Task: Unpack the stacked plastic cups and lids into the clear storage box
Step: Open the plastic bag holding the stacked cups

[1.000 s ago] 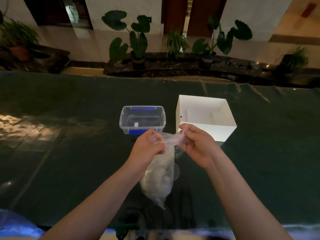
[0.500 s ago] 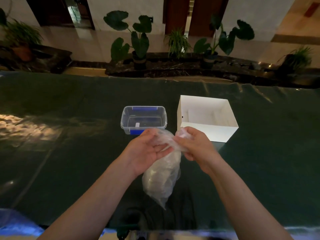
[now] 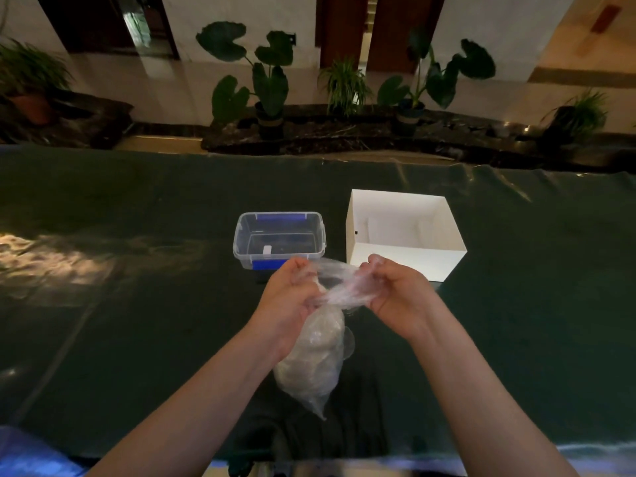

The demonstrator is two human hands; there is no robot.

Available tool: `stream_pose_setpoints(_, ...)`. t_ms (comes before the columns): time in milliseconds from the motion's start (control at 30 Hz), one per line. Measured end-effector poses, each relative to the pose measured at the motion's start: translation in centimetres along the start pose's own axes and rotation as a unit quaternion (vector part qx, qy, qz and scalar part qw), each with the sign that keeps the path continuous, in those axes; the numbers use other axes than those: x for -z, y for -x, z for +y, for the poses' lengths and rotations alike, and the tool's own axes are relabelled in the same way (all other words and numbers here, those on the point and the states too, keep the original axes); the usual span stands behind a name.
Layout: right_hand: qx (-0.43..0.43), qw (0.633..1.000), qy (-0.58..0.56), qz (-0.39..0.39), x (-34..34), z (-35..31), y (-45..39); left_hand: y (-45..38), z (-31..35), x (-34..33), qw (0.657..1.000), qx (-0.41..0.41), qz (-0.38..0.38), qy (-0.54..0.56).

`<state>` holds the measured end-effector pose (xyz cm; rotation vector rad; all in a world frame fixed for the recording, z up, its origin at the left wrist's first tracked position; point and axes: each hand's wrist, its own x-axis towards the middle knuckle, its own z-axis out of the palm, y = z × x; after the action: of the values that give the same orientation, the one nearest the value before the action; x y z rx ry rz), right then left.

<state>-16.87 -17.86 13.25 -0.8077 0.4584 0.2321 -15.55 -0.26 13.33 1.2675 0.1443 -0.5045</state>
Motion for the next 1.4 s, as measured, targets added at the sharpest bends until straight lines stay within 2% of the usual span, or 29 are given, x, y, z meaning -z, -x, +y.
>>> stream_pose_setpoints(100, 0.002, 0.997, 0.060, -0.052, -0.7, -0.3, 0.6, 0.2, -0.1, -0.6, 0.998, -0.020, 0.029, -0.050)
stream_pose_setpoints(167, 0.010, 0.978, 0.188, -0.086, -1.6, -0.2, 1.1, 0.1, -0.2, -1.3, 0.994, -0.047, 0.050, -0.088)
stream_pose_setpoints(200, 0.019, 0.952, 0.297, -0.076, -2.2, -0.1, 1.3, 0.0, -0.2, -1.6, 0.991, -0.063, 0.056, -0.100)
stream_pose_setpoints(267, 0.053, 0.859, 0.508, -0.026, -3.1, 0.1, 1.2, 0.0, -0.2, -1.8, 0.987, -0.095, 0.063, -0.118)
stream_pose_setpoints(300, 0.078, 0.817, 0.572, -0.012, -3.3, 0.0, 1.0, -0.1, -0.1, -1.7, 0.983, -0.107, 0.068, -0.131)
stream_pose_setpoints(367, 0.117, 0.770, 0.627, -0.002, -3.2, -0.4, 1.0, -0.1, -0.2, -1.3, 0.977, -0.125, 0.076, -0.157)
stream_pose_setpoints(433, 0.132, 0.746, 0.652, 0.005, -2.7, -0.8, 0.9, -0.2, -0.2, -1.0, 0.974, -0.140, 0.066, -0.167)
stream_pose_setpoints(467, 0.140, 0.748, 0.649, 0.013, -2.6, -0.8, 0.9, -0.3, -0.2, -0.9, 0.974, -0.142, 0.054, -0.169)
stream_pose_setpoints(500, 0.150, 0.764, 0.627, 0.026, -2.4, -0.9, 0.8, -0.3, -0.3, -0.7, 0.973, -0.140, 0.039, -0.177)
stream_pose_setpoints(567, 0.141, 0.850, 0.506, 0.041, -2.2, -1.3, 0.8, -0.4, -0.5, -0.4, 0.960, -0.139, 0.027, -0.244)
stream_pose_setpoints(633, 0.099, 0.939, 0.328, 0.015, -2.1, -1.9, 1.0, -0.5, -0.8, 0.3, 0.922, -0.160, 0.059, -0.348)
stream_pose_setpoints(667, 0.082, 0.965, 0.248, 0.001, -1.9, -2.1, 1.1, -0.6, -1.1, 0.9, 0.901, -0.176, 0.084, -0.386)
stream_pose_setpoints(733, 0.055, 0.987, 0.154, -0.009, -1.8, -2.1, 1.2, -1.0, -1.4, 2.2, 0.886, -0.173, 0.137, -0.408)
stream_pose_setpoints(833, 0.049, 0.980, 0.191, -0.013, -1.8, -1.6, 1.2, -1.6, -0.9, 3.6, 0.928, -0.079, 0.186, -0.313)
stream_pose_setpoints(867, 0.057, 0.967, 0.249, -0.017, -1.9, -1.4, 1.2, -1.7, -0.5, 3.9, 0.947, -0.046, 0.181, -0.260)
stream_pose_setpoints(933, 0.086, 0.909, 0.407, -0.010, -2.0, -1.0, 1.1, -1.8, 0.6, 4.1, 0.986, 0.010, 0.132, -0.102)
stream_pose_setpoints(967, 0.098, 0.872, 0.480, -0.002, -2.0, -0.7, 0.9, -1.8, 1.1, 4.0, 0.995, 0.034, 0.094, -0.008)
stream_pose_setpoints(1033, 0.128, 0.800, 0.585, 0.029, -2.2, -0.2, 0.3, -1.9, 1.9, 3.9, 0.990, 0.068, 0.045, 0.117)
stream_pose_setpoints(1133, 0.168, 0.708, 0.680, 0.087, -2.1, 0.1, -0.6, -1.8, 1.9, 3.1, 0.979, 0.092, 0.017, 0.182)
stream_pose_setpoints(1200, 0.172, 0.675, 0.709, 0.109, -1.6, 0.3, -1.1, -1.4, 1.8, 2.8, 0.986, 0.087, -0.002, 0.143)
stream_pose_setpoints(1233, 0.165, 0.693, 0.691, 0.120, -1.3, 0.3, -1.3, -1.2, 1.8, 2.7, 0.992, 0.076, -0.009, 0.098)
stream_pose_setpoints(1267, 0.150, 0.743, 0.639, 0.130, -1.2, 0.3, -1.2, -1.0, 1.9, 2.7, 0.997, 0.063, -0.012, 0.044)
stream_pose_setpoints(1333, 0.090, 0.891, 0.433, 0.101, -1.2, 0.0, -0.9, -0.6, 1.8, 2.7, 0.995, 0.033, 0.008, -0.090)
stream_pose_setpoints(1367, 0.050, 0.949, 0.304, 0.062, -1.2, -0.2, -0.6, -0.5, 1.6, 2.7, 0.985, 0.010, 0.032, -0.171)
stream_pose_setpoints(1400, 0.010, 0.982, 0.189, 0.020, -1.1, -0.3, -0.5, -0.5, 1.4, 2.9, 0.964, -0.023, 0.064, -0.257)
